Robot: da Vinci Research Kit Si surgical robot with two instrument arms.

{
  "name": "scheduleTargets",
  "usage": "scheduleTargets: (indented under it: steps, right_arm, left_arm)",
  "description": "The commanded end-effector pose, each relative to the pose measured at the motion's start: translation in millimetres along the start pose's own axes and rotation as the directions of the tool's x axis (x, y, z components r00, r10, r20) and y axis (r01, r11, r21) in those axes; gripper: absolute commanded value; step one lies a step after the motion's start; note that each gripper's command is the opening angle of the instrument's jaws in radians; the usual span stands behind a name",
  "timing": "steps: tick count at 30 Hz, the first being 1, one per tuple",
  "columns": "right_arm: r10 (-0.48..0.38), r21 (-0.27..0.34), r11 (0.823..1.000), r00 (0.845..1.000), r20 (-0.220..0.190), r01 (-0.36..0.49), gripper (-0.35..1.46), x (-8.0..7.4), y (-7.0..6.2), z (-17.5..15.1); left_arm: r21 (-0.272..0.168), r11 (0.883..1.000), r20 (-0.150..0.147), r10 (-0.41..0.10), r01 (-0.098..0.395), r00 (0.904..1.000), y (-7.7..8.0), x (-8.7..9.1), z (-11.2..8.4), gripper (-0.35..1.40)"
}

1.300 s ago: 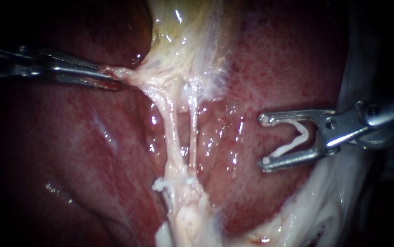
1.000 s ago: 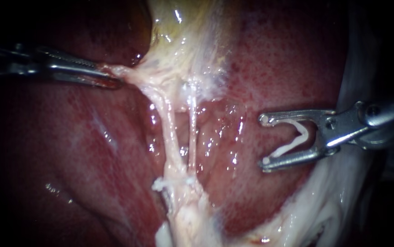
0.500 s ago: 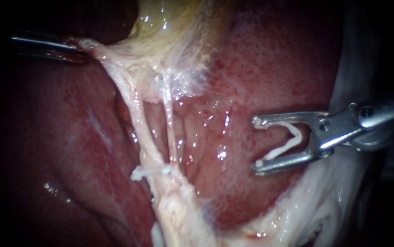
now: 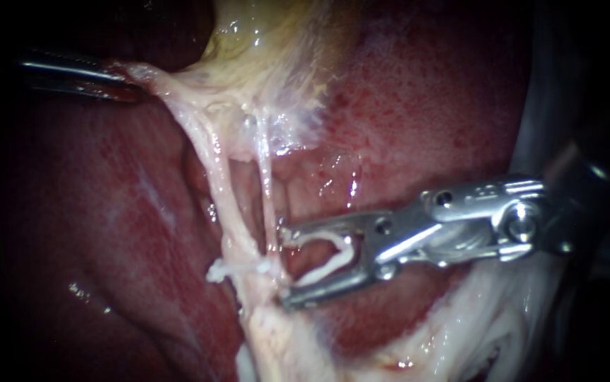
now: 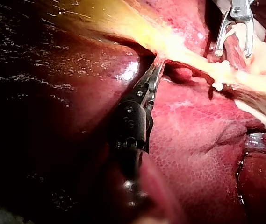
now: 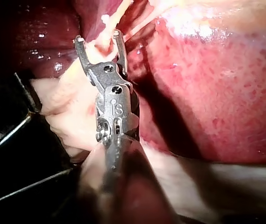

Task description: Clipping second clip left tube

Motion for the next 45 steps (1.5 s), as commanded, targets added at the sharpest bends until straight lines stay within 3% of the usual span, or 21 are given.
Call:
scheduleTargets:
  steps: [1, 11, 16, 23, 31, 38, 45]
  right_arm:
    - [0.01, 0.009, 1.0, 1.0, 0.004, -0.01, 0.5, 0.0, 0.3, 0.2]
    - [0.055, 0.01, 0.998, 0.998, 0.007, -0.055, 0.5, -2.1, 2.9, 1.1]
    - [0.069, 0.008, 0.998, 0.998, 0.007, -0.069, 0.5, -2.8, 3.4, 1.4]
    - [0.061, 0.052, 0.997, 0.998, 0.008, -0.061, 0.5, -3.0, 3.7, 2.4]
    - [0.085, 0.134, 0.988, 0.995, -0.042, -0.079, 0.5, -2.1, 4.0, 4.4]
    - [0.107, 0.166, 0.982, 0.991, -0.081, -0.093, 0.5, -0.9, 4.0, 6.2]
    - [0.128, 0.208, 0.973, 0.985, -0.116, -0.102, 0.5, 0.2, 2.4, 6.8]
  left_arm:
    - [-0.001, 1.0, 0.001, 0.0, 0.0, 1.0, 0.0, -0.1, 0.2, -0.35]
    - [0.0, 1.0, 0.001, 0.0, 0.0, 1.0, 0.1, -0.1, 0.4, -0.35]
    - [0.001, 1.0, 0.001, 0.0, 0.0, 1.0, 0.2, -0.1, 0.4, -0.35]
    - [0.003, 1.0, 0.0, 0.0, 0.0, 1.0, 0.2, -0.2, 0.6, -0.35]
    - [0.003, 1.0, 0.0, 0.0, 0.0, 1.0, 0.3, -0.2, 0.7, -0.35]
    - [0.004, 1.0, 0.0, 0.0, 0.0, 1.0, 0.3, -0.1, 0.8, -0.35]
    - [0.002, 1.0, 0.0, 0.0, 0.0, 1.0, 0.3, -0.1, 1.0, -0.35]
